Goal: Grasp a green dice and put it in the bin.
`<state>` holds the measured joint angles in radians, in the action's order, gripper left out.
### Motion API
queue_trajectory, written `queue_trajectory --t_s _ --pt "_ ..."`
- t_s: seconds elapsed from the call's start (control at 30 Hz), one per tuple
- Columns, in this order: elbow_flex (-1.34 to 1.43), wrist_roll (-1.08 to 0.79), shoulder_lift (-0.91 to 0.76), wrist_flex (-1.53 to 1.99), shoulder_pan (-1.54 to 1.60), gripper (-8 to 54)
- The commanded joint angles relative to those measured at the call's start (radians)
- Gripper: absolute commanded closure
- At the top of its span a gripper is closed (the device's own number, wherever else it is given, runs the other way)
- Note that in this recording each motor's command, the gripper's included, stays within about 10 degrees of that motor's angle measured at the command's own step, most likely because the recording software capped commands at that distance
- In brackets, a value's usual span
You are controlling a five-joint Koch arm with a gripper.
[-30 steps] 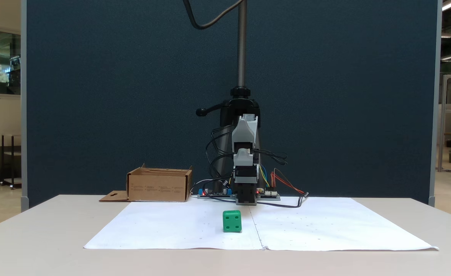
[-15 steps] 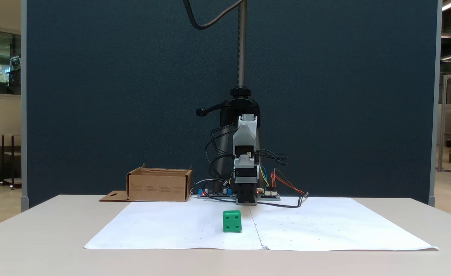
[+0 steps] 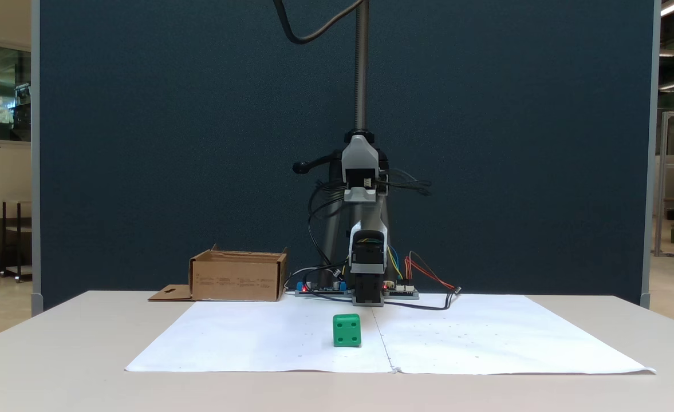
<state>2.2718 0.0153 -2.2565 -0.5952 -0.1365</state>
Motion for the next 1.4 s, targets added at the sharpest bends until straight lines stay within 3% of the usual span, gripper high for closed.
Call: queue_trajectory --t_s 0.0,0.43,0.67,0.93,1.07,1.37 --pt "-0.091 -0.074 -0.112 0.089 -0.014 1.4" --pt "-0.387 0.071 -0.08 0.977 -0.023 -0.4" --pt "-0.428 -0.02 -0.069 1.36 -0.012 -1.4" --pt "-0.563 -0.189 0.069 1.808 0.046 -4.7" --pt "-0.609 -0.227 0.098 1.953 0.046 -4.7" --pt "-0.819 -0.288 0.327 1.983 0.012 -4.7"
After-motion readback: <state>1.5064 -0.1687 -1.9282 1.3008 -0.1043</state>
